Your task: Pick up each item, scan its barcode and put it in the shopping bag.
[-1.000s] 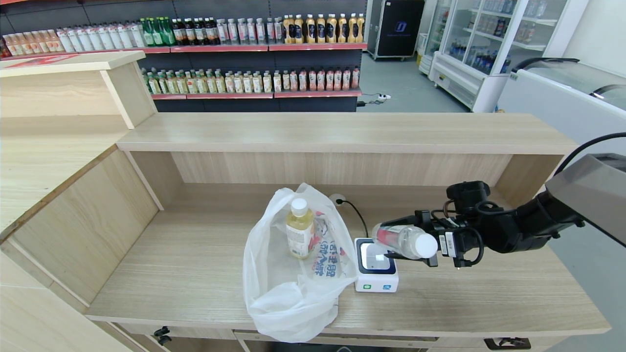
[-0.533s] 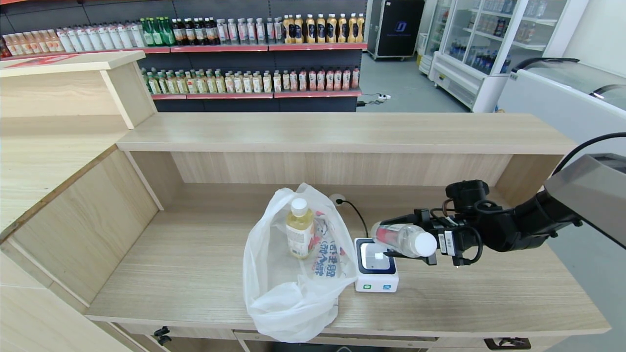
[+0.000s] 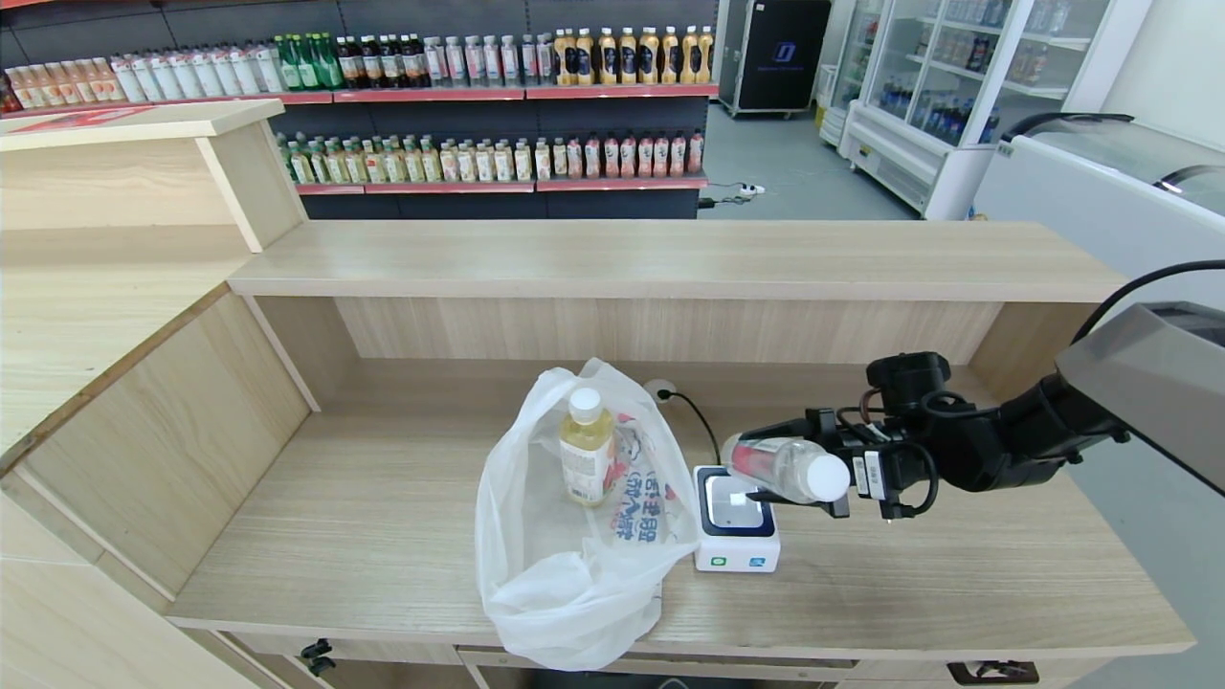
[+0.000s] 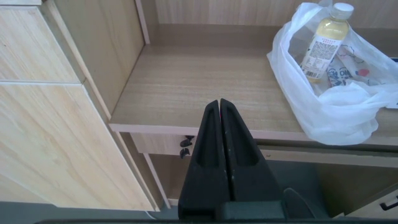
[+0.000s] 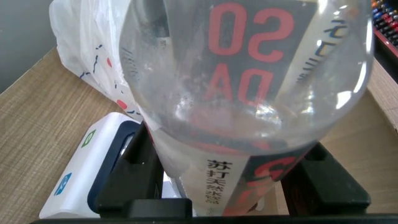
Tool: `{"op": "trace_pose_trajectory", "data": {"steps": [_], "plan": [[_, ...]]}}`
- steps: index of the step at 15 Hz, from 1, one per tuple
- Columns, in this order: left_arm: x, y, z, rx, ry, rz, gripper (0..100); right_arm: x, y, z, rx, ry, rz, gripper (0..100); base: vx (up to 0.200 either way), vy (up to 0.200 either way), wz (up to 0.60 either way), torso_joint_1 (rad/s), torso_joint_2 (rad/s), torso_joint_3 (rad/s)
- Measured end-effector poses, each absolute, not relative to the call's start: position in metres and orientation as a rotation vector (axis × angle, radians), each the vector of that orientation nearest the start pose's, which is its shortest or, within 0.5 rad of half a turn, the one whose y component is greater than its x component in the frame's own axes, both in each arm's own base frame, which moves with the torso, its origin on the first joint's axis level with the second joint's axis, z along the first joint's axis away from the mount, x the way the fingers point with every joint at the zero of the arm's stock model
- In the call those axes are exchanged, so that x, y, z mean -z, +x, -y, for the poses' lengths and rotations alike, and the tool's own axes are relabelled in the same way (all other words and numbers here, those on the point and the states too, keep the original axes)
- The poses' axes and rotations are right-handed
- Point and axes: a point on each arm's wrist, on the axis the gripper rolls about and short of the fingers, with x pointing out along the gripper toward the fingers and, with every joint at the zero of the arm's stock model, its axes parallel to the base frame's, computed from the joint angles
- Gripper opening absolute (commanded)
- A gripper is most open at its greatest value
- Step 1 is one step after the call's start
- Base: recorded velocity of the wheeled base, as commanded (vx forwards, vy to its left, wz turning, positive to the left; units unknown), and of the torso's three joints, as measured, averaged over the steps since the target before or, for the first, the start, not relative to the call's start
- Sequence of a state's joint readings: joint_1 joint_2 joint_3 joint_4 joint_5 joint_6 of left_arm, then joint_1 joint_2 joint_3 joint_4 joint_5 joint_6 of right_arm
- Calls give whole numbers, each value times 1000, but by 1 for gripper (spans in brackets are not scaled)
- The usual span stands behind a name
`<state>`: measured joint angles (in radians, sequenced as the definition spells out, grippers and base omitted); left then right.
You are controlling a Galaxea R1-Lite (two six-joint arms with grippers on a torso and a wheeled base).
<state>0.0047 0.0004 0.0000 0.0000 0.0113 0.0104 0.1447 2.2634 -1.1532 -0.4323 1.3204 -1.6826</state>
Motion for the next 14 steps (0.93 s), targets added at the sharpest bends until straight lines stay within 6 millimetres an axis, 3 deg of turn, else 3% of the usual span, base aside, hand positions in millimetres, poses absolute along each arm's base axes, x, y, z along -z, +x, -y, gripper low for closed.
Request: {"op": "trace_pose_trajectory", "data": {"steps": [14], "plan": [[-75,-23,0,-15,11,-1,0,-46,402,-85,-1463,-919,665,0,0,0,0,0,0,0]]}}
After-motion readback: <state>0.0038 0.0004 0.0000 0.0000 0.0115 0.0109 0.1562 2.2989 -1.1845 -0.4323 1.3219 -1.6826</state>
